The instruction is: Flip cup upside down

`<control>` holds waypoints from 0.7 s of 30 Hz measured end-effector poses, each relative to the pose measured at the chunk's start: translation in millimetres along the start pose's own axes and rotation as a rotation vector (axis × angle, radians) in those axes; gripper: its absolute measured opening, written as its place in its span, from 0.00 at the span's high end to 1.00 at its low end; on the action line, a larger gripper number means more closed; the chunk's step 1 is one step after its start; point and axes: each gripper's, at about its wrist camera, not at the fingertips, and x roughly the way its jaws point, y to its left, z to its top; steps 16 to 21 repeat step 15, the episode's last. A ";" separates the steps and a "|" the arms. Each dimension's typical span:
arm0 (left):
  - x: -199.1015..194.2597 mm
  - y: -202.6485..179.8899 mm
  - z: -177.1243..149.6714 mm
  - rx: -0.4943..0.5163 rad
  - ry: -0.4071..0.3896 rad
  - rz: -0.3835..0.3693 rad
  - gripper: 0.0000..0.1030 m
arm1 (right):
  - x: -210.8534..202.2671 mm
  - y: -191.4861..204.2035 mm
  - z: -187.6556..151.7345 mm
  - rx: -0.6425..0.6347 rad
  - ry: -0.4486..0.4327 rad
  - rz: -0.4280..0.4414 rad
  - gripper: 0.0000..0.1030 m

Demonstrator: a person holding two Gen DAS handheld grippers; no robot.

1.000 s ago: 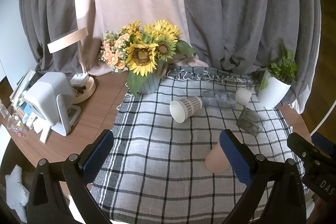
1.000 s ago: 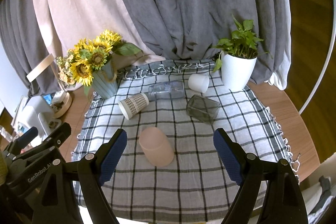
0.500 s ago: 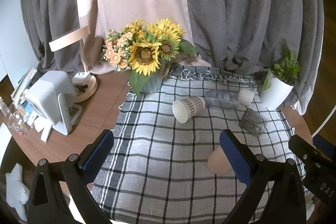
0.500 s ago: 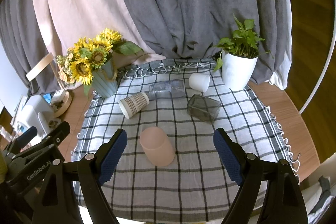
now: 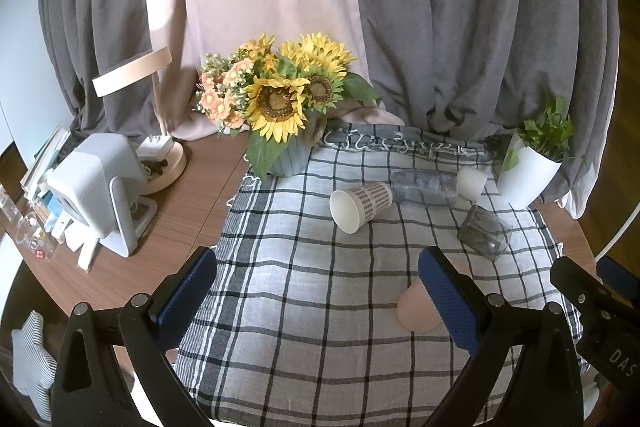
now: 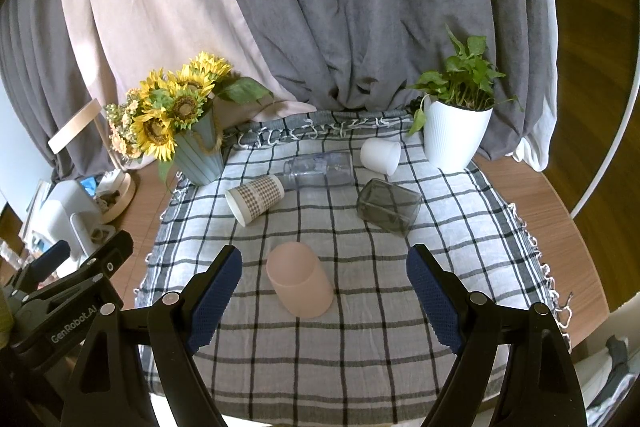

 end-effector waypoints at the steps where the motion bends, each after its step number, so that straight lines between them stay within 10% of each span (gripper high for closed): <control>1: 0.0 0.3 -0.2 0.001 0.000 -0.001 0.00 | 0.2 -0.2 0.1 0.000 0.001 0.000 0.18; 21: -0.4 0.9 -2.2 0.002 0.002 0.001 0.00 | 3.2 -1.0 -0.5 -0.003 0.006 -0.001 0.18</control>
